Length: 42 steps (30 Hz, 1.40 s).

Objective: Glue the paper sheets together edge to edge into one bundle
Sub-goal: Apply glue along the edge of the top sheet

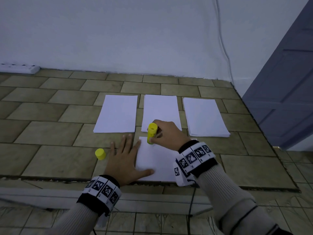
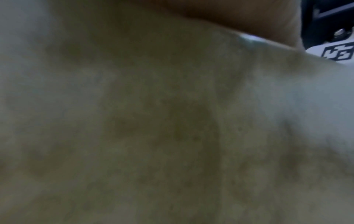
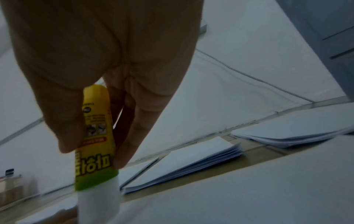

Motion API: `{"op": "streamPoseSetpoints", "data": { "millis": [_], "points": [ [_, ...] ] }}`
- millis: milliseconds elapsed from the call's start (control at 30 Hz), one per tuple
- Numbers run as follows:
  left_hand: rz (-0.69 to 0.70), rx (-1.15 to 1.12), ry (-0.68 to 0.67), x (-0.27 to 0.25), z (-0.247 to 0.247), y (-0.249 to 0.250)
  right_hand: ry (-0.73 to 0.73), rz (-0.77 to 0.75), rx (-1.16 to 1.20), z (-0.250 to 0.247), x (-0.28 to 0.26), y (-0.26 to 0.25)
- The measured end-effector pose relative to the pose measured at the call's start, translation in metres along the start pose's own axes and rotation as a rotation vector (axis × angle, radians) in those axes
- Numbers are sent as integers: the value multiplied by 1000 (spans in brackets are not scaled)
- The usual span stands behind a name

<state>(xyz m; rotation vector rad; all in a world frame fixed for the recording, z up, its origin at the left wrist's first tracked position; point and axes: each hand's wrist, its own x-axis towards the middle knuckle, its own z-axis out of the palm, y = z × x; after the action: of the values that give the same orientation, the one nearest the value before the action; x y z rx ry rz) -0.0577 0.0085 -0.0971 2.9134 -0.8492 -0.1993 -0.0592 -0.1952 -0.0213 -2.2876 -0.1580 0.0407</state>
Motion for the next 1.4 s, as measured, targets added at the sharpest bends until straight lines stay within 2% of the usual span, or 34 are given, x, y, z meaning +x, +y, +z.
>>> {"op": "streamPoseSetpoints", "data": {
  "millis": [267, 467, 633, 800, 1100, 1233, 1400],
  "points": [
    [7, -31, 89, 2, 9, 0, -75, 2, 174, -11, -69, 13],
    [14, 2, 93, 1, 11, 0, -109, -47, 190, -5, -94, 14],
    [9, 16, 88, 1, 10, 0, -115, -73, 162, -6, -90, 13],
    [-7, 24, 62, 1, 9, -1, -79, -38, 110, -14, -62, 19],
    [-20, 25, 23, 2, 7, 0, 66, 9, 11, -32, -12, 37],
    [-9, 6, 44, 1, 6, 1, 84, 5, -30, -32, -19, 36],
    [-14, 17, 33, 0, 6, 1, 63, -45, 47, -36, -63, 38]
  ]
}}
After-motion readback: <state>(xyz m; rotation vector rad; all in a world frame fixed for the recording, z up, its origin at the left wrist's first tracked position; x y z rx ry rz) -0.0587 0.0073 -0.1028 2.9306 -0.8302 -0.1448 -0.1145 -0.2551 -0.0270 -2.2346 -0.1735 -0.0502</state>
